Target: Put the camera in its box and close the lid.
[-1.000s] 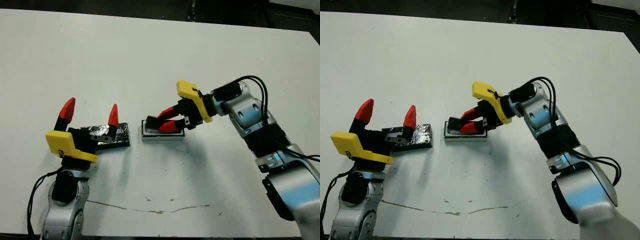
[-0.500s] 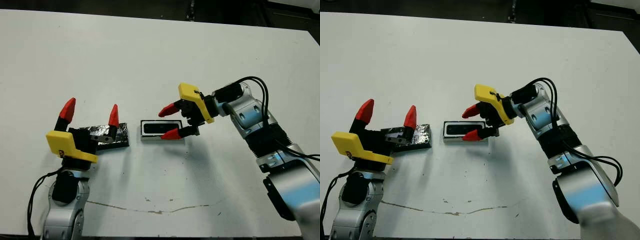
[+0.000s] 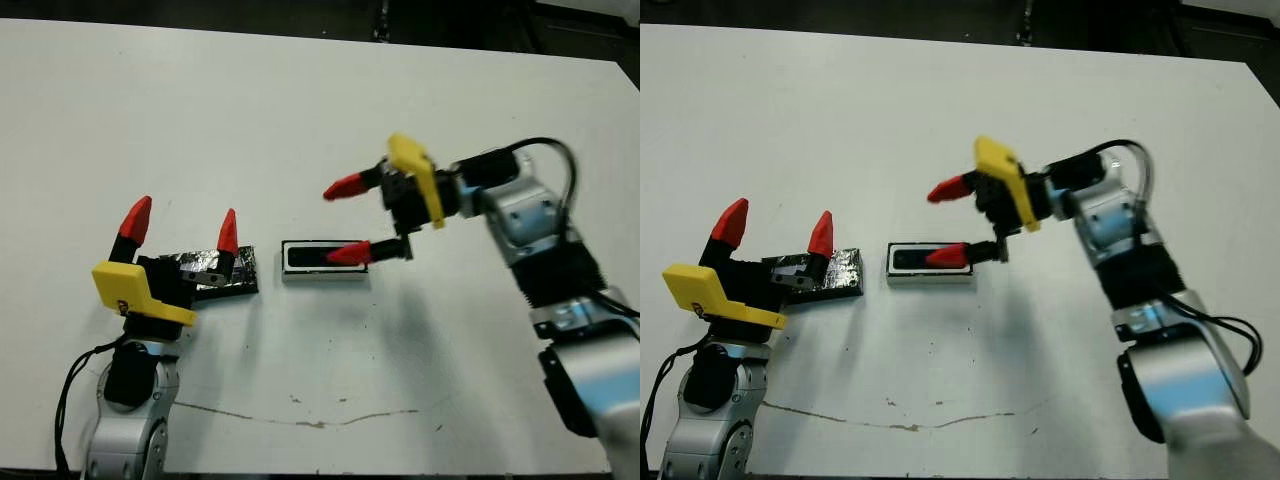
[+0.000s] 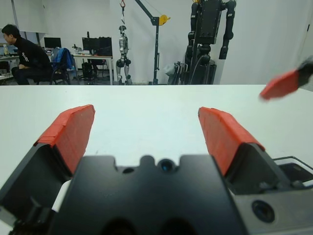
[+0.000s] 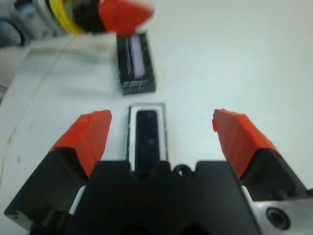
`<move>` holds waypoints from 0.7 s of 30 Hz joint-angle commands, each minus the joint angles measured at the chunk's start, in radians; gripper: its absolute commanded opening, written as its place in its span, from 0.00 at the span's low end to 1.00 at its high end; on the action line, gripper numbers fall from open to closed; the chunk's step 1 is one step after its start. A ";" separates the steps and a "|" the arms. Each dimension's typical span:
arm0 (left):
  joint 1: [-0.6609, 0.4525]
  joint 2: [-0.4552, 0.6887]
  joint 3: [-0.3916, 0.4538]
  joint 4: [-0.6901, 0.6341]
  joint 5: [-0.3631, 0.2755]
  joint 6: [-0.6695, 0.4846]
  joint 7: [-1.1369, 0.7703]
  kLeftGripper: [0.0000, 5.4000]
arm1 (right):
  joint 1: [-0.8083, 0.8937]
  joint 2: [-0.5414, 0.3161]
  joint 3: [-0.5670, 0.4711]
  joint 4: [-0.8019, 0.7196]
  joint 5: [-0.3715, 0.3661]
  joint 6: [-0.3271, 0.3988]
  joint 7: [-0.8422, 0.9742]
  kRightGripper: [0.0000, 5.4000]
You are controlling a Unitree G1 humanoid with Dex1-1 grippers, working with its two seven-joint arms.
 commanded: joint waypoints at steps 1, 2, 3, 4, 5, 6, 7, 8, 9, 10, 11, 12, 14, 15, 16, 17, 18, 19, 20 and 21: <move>0.012 0.003 0.005 0.000 -0.009 0.011 -0.001 1.00 | 0.176 -0.041 -0.130 -0.215 0.048 0.081 -0.171 1.00; 0.011 0.004 0.005 0.000 -0.010 0.012 -0.002 1.00 | 0.228 -0.045 -0.161 -0.280 0.053 0.098 -0.225 1.00; 0.009 0.005 0.005 0.000 -0.010 0.012 -0.003 1.00 | 0.282 -0.044 -0.192 -0.341 0.059 0.109 -0.281 1.00; 0.008 0.006 0.005 -0.001 -0.010 0.012 -0.004 1.00 | 0.344 -0.040 -0.227 -0.402 0.066 0.118 -0.337 1.00; 0.007 0.008 0.005 0.000 -0.009 0.012 -0.004 1.00 | 0.396 -0.038 -0.254 -0.449 0.072 0.122 -0.380 0.98; 0.005 0.007 0.005 0.002 -0.010 0.012 -0.003 1.00 | 0.458 -0.031 -0.286 -0.488 0.084 0.118 -0.420 0.97; 0.003 0.006 0.004 0.003 -0.011 0.012 -0.003 1.00 | 0.513 -0.027 -0.310 -0.517 0.092 0.105 -0.449 0.95; 0.001 0.006 0.003 0.005 -0.011 0.012 -0.002 1.00 | 0.557 -0.027 -0.326 -0.538 0.094 0.089 -0.472 0.93; -0.002 0.006 0.003 0.008 -0.010 0.009 -0.002 1.00 | 0.600 -0.028 -0.338 -0.560 0.090 0.071 -0.497 0.90; -0.003 0.007 0.003 0.012 -0.009 0.006 -0.004 1.00 | 0.640 -0.026 -0.349 -0.581 0.087 0.061 -0.523 0.87; -0.005 0.009 0.002 0.013 -0.005 0.006 -0.004 1.00 | 0.686 -0.019 -0.359 -0.601 0.083 0.048 -0.551 0.84; -0.006 0.012 0.002 0.012 -0.002 0.008 -0.004 1.00 | 0.721 -0.014 -0.365 -0.614 0.082 0.035 -0.572 0.82; -0.006 0.011 0.002 0.009 -0.009 0.014 -0.006 1.00 | 0.798 0.000 -0.372 -0.635 0.077 -0.012 -0.608 0.76; -0.006 0.011 0.002 0.005 -0.013 0.020 -0.007 1.00 | 0.836 0.013 -0.374 -0.643 0.071 -0.041 -0.631 0.73; -0.007 0.011 0.002 0.003 -0.016 0.024 -0.007 1.00 | 0.864 0.024 -0.374 -0.649 0.069 -0.064 -0.650 0.71; -0.007 0.010 0.002 0.003 -0.017 0.025 -0.006 1.00 | 0.891 0.044 -0.375 -0.650 0.073 -0.091 -0.670 0.67; -0.008 0.010 0.002 0.004 -0.013 0.023 -0.006 1.00 | 0.914 0.066 -0.374 -0.653 0.074 -0.119 -0.694 0.64; -0.008 0.011 0.001 0.004 -0.009 0.023 -0.005 1.00 | 0.935 0.089 -0.373 -0.655 0.076 -0.145 -0.718 0.61; -0.009 0.012 0.001 0.007 -0.006 0.019 -0.004 1.00 | 0.954 0.116 -0.373 -0.650 0.080 -0.178 -0.741 0.59; -0.010 0.012 0.001 0.008 -0.004 0.017 -0.004 1.00 | 0.967 0.134 -0.371 -0.645 0.084 -0.203 -0.757 0.56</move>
